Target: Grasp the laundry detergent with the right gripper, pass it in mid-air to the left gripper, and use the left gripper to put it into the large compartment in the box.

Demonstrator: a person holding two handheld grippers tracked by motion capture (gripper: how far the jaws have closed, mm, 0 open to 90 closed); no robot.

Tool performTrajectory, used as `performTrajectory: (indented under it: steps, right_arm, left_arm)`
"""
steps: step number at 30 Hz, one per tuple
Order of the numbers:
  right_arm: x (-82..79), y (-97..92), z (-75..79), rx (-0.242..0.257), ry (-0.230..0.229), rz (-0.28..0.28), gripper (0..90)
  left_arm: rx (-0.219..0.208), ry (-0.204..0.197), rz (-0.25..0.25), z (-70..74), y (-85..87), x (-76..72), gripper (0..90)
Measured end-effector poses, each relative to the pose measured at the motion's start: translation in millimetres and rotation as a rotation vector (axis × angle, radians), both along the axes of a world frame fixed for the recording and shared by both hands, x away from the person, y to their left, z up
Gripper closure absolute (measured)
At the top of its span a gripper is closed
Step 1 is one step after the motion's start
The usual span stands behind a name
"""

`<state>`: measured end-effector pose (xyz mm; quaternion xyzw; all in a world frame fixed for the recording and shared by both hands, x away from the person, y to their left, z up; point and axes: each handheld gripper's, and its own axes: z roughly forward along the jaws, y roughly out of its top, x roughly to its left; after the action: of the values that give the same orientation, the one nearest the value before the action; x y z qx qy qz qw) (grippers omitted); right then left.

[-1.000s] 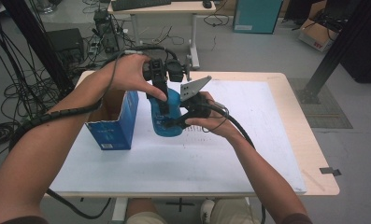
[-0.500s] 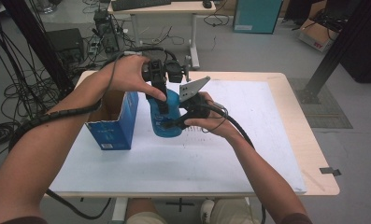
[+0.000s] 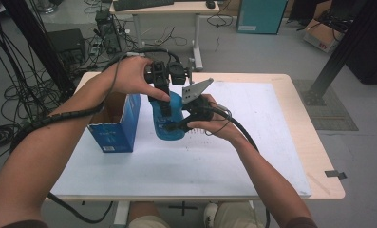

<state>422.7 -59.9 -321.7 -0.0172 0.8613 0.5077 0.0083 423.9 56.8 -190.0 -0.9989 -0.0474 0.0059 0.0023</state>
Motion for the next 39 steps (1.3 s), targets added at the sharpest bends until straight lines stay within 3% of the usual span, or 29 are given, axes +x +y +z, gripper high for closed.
performTrajectory:
  steps: [32, 33, 34, 39]
  right_arm:
    - [-0.6, 1.6, -1.8, -0.002, 0.003, 0.015, 42.5]
    - [0.7, 0.3, -1.3, 0.001, -0.015, 0.014, 42.5]
    - [-2.5, -1.7, -0.3, -0.034, 0.027, -0.014, 42.4]
    - [-2.0, -1.1, -1.4, -0.031, 0.032, -0.014, 42.3]
  left_arm:
    - [0.017, 0.005, -0.009, -1.4, -2.1, -1.7, 36.7]
    - [0.017, 0.008, -0.007, -1.2, -2.1, -1.8, 36.7]
    - [0.017, 0.008, -0.008, -1.3, -2.1, -1.7, 36.7]
    - [0.019, 0.006, -0.006, -1.9, -2.4, -1.0, 36.7]
